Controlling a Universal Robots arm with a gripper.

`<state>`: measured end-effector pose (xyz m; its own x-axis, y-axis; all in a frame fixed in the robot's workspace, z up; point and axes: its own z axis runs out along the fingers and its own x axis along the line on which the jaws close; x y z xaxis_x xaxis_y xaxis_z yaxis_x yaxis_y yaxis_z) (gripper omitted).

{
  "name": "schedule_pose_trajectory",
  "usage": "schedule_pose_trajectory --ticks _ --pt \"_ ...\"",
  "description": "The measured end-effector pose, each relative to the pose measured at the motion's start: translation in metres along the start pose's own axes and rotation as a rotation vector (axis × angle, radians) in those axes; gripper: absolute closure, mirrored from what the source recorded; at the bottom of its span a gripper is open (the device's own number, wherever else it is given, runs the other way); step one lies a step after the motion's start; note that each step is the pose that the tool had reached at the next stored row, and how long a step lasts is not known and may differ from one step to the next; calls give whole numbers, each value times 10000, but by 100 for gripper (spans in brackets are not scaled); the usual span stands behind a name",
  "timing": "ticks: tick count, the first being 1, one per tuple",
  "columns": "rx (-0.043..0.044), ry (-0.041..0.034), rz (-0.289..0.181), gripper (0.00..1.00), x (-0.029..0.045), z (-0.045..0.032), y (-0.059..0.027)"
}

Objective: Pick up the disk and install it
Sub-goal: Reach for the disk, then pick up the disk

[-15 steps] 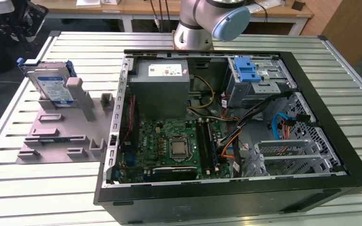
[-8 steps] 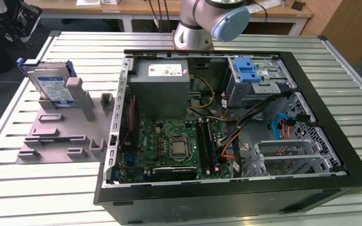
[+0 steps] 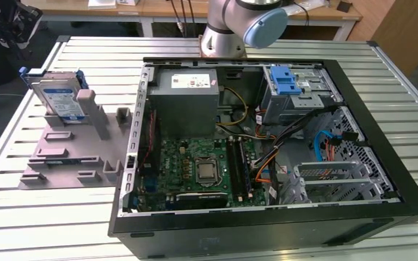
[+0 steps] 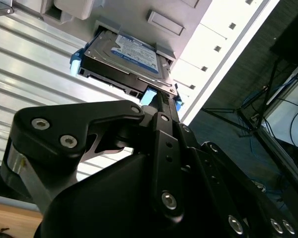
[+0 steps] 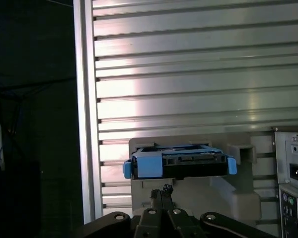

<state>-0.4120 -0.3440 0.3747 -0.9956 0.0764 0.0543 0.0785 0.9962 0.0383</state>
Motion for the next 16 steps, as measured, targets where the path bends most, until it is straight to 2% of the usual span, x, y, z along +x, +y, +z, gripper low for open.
schedule_pose_trajectory --ticks 6,16 --pt "3 8 -62 89 43 8 1" --pt "62 52 -1125 89 53 11 9"
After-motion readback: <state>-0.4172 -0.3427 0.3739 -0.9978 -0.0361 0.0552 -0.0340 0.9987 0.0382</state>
